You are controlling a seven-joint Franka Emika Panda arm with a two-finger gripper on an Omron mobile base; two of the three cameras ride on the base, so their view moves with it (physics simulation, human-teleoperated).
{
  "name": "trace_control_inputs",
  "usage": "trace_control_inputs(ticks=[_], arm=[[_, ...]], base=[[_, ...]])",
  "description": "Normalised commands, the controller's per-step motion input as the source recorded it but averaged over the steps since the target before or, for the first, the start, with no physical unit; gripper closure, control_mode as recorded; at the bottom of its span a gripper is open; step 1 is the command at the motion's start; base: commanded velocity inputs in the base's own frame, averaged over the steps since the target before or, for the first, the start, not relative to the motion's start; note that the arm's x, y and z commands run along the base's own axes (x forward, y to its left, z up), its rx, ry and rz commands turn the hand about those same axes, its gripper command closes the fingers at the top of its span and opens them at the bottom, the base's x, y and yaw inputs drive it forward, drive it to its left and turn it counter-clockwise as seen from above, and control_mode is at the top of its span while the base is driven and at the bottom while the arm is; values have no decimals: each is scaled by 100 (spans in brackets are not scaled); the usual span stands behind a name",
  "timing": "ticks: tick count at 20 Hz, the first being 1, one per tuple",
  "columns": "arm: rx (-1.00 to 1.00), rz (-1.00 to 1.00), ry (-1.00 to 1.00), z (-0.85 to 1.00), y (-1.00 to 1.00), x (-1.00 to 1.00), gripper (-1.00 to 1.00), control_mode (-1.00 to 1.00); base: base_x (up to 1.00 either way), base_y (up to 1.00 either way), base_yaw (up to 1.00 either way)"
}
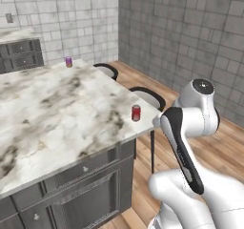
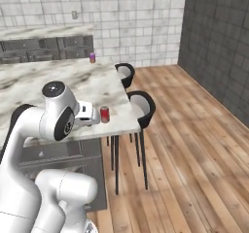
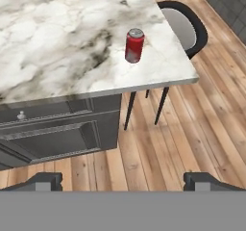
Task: Four empty soda cans are scattered around the kitchen. Gather all the cans and cluster them next to the stove for recycling.
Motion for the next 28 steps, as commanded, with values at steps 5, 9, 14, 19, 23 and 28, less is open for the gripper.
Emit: trace_control_inputs(ticks=[5,9,14,19,23,28], arm=[[0,2,1,-10,-12,19,-100,-100],[0,2,3,0,-8,14,-100,-100],[0,1,0,-2,0,21,-100,-100],[0,0,0,-12,4,28,-100,-100],[0,0,0,-2,11,27,-100,-100],[0,0,2,-6,16,28,-100,-100]], base=[[17,-8,1],[0,0,0],[0,0,0],[0,0,0],[0,0,0],[0,0,0]])
